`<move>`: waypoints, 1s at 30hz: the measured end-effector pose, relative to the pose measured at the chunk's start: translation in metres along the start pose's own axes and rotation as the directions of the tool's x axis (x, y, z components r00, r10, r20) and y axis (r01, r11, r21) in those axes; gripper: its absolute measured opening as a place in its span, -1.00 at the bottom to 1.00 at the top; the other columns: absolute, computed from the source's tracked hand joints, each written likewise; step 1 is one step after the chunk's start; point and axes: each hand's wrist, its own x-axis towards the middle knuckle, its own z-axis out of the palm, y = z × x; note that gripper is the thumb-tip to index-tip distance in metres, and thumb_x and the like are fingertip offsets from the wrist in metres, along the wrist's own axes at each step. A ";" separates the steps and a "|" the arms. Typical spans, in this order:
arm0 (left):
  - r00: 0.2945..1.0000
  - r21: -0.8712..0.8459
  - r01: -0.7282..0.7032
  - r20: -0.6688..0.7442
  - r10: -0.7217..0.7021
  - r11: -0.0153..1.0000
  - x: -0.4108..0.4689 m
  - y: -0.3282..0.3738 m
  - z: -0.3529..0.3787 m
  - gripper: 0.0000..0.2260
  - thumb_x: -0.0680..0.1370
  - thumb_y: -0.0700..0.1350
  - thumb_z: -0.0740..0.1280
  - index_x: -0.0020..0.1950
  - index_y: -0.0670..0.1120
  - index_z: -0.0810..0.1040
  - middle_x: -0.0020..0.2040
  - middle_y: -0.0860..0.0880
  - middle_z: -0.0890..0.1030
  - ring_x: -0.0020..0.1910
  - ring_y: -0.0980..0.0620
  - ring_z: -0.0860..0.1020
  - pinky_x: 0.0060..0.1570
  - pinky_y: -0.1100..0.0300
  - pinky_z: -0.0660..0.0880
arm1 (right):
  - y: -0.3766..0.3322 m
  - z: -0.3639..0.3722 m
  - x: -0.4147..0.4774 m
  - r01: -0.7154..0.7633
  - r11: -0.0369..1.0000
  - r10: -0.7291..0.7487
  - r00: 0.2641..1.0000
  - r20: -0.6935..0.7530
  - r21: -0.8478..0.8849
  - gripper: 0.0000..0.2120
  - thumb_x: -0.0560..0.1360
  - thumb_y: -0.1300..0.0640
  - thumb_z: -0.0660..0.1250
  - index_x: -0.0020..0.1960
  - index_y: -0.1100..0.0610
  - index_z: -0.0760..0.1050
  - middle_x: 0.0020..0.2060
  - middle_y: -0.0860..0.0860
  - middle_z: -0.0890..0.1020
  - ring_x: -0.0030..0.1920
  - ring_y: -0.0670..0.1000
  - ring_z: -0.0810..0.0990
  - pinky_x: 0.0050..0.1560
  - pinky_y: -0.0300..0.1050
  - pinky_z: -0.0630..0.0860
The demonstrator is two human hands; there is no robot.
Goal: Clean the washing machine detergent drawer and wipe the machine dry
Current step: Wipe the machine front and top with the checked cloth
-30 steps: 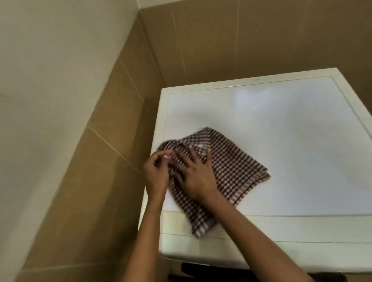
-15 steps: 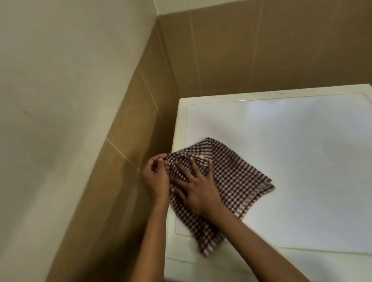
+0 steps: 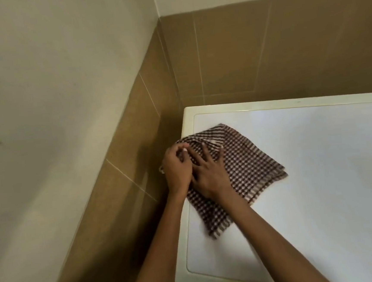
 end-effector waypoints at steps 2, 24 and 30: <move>1.000 0.019 -0.004 0.011 0.003 1.000 0.011 0.000 0.002 -0.82 0.55 -0.28 0.24 0.06 -0.16 0.61 0.06 -0.08 0.63 0.05 0.03 0.57 0.10 0.22 0.47 | 0.003 -0.003 0.026 0.026 0.999 -0.025 0.999 0.042 -0.020 -0.44 0.56 -0.24 -0.20 0.52 -0.12 -0.14 0.53 -0.09 -0.13 0.51 0.18 -0.26 0.29 0.41 -0.40; 0.973 -0.054 -0.069 0.217 0.079 0.996 0.007 0.019 0.054 -0.80 0.57 -0.28 0.23 0.08 -0.17 0.62 0.09 -0.07 0.64 0.06 0.04 0.56 0.00 0.40 0.42 | 0.224 -0.034 -0.005 -0.712 0.669 0.740 0.664 -0.105 0.214 -0.52 0.60 -0.09 -0.05 0.51 -0.12 0.05 0.53 -0.03 0.06 0.52 0.11 -0.04 0.42 0.36 -0.18; 0.966 -0.080 -0.073 0.243 0.090 0.994 -0.025 0.038 0.073 -0.82 0.55 -0.29 0.25 0.06 -0.14 0.61 0.08 -0.06 0.62 0.03 0.10 0.51 0.07 0.35 0.41 | 0.105 -0.012 -0.048 -0.485 0.863 0.504 0.848 -0.164 0.144 -0.47 0.50 -0.12 -0.06 0.41 -0.04 0.32 0.39 0.06 0.40 0.42 0.24 0.29 0.34 0.39 0.10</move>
